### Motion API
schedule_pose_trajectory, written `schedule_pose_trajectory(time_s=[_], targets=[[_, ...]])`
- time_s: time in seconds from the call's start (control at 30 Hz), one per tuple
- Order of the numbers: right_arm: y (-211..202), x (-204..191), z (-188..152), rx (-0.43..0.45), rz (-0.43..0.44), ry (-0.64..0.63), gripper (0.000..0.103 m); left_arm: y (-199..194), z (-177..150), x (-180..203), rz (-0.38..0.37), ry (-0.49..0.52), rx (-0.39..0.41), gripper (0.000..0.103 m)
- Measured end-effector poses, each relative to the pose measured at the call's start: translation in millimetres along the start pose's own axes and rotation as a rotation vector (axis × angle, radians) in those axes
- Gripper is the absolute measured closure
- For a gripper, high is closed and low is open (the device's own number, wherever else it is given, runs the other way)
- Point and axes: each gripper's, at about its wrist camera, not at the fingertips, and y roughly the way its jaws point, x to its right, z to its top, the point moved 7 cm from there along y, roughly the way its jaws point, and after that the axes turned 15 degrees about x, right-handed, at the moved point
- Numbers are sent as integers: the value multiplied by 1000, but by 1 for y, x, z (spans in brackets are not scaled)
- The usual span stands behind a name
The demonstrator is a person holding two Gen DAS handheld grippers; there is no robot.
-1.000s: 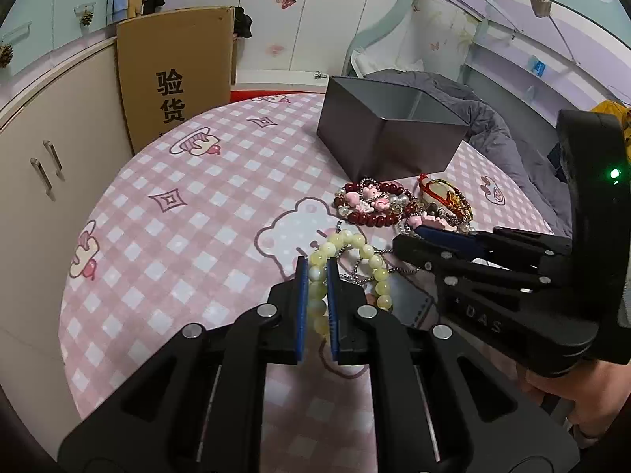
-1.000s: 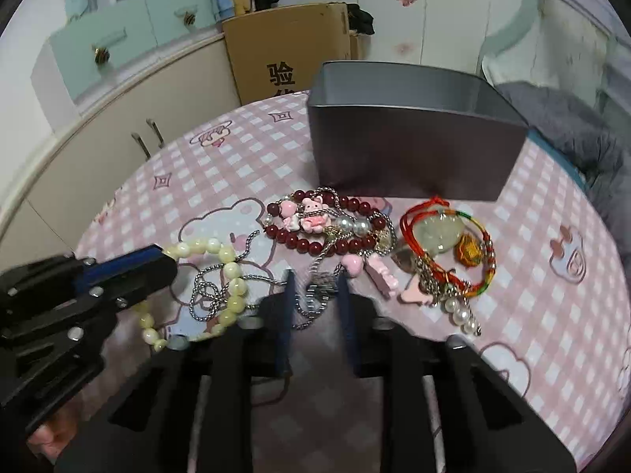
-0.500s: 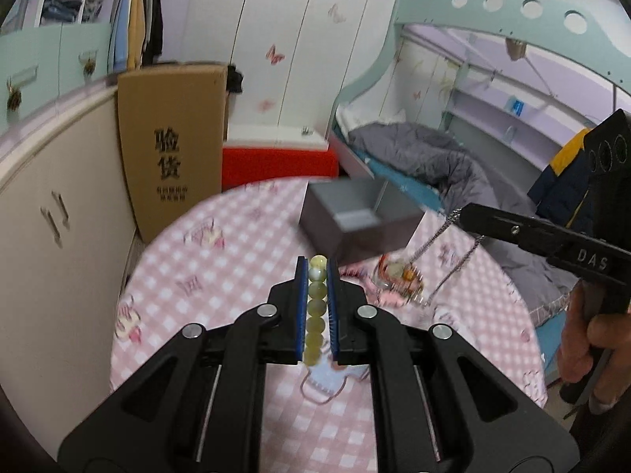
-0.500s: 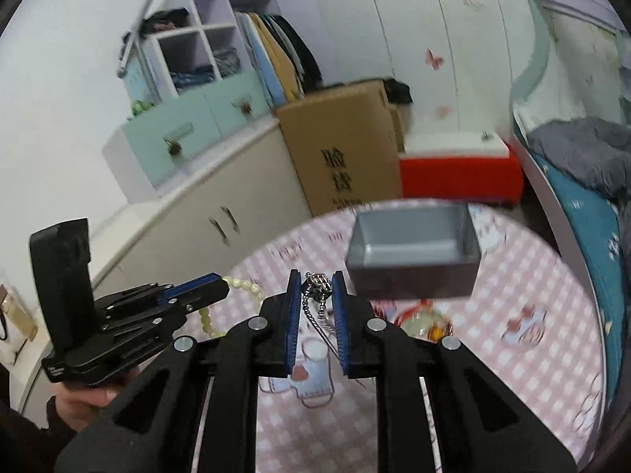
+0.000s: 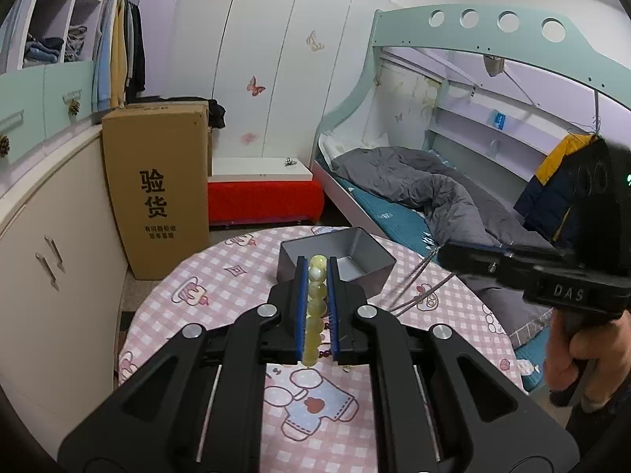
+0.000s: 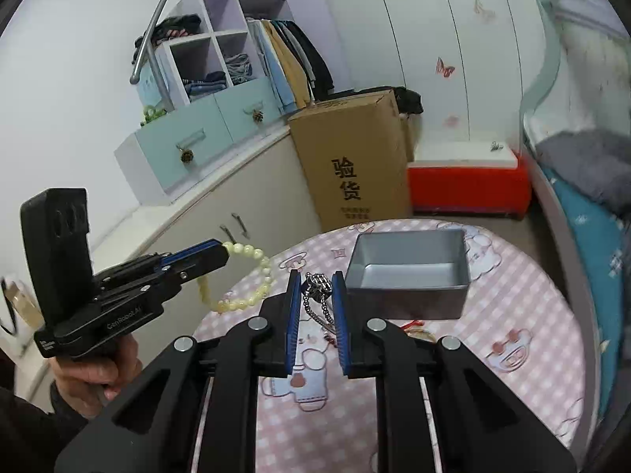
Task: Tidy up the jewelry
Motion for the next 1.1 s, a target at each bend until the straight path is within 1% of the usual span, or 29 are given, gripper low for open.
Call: schedule_pose_trajectory(time_s=[0.03,0.07,0.1,0.2,0.27,0.33,0.4,0.43,0.53,0.6,0.67,0.7,0.8,0.87,0.9,0.93,0.97,1.0,1.03,1.1], targets=[[2,4,-3,3,-14,10,89,1,-2,0,-3,-3,-7,94],[6,6,-9,-19,-12,14,89,2,-4,0,-9,-7,-15,94],[13,8,-17,-56,9,36,89,4,-8,1,-16,-12,-24,94],[13,17,-19,-57,11,68,89,7,-16,2,-27,-16,-48,94],[10,19,-16,-48,26,98,89,8,-21,3,-40,-27,-62,94],[7,18,-16,-52,6,65,89,10,-27,5,-43,-26,-72,94],[1,16,-10,-33,24,83,89,12,-30,6,-49,-33,-79,94],[-1,16,-8,-28,12,64,89,13,-32,7,-51,-35,-83,94],[7,18,-22,-74,-12,53,89,17,-38,11,-62,-41,-100,94],[10,24,-34,-91,-21,72,89,22,-50,14,-88,-60,-133,94],[12,27,-44,-104,-20,92,89,27,-64,20,-121,-59,-175,94],[13,28,-46,-108,-23,90,89,30,-72,22,-124,-55,-194,94],[13,30,-51,-117,-25,101,89,40,-99,23,-107,-32,-263,93],[13,33,-50,-116,-28,107,89,44,-109,20,-76,-17,-284,93],[12,34,-49,-114,-27,109,89,44,-110,21,-80,-16,-285,90],[12,35,-48,-112,-27,110,89,44,-112,23,-85,-20,-287,76],[11,35,-46,-108,-26,109,89,44,-111,24,-83,-23,-284,39],[9,35,-44,-103,-23,109,89,43,-108,24,-71,-19,-261,22],[8,35,-42,-100,-20,109,89,40,-102,25,-72,-15,-223,15],[7,36,-40,-94,-23,104,89,42,-103,28,-80,-12,-230,15]])
